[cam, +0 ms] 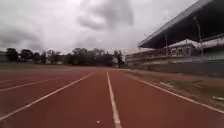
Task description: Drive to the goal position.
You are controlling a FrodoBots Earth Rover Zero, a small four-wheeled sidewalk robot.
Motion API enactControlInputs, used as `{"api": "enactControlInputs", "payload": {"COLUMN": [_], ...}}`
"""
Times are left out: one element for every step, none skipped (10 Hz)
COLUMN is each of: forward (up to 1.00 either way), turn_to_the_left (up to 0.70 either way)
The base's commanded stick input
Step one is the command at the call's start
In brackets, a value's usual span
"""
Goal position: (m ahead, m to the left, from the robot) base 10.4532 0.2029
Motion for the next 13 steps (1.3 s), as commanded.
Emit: {"api": "enactControlInputs", "payload": {"forward": [0.70,0.70,0.70,0.70,0.70,0.70,0.70,0.70,0.70,0.70,0.70,0.70,0.70], "turn_to_the_left": [0.00,0.00,0.00,0.00,0.00,0.00,0.00,0.00,0.00,0.00,0.00,0.00,0.00]}}
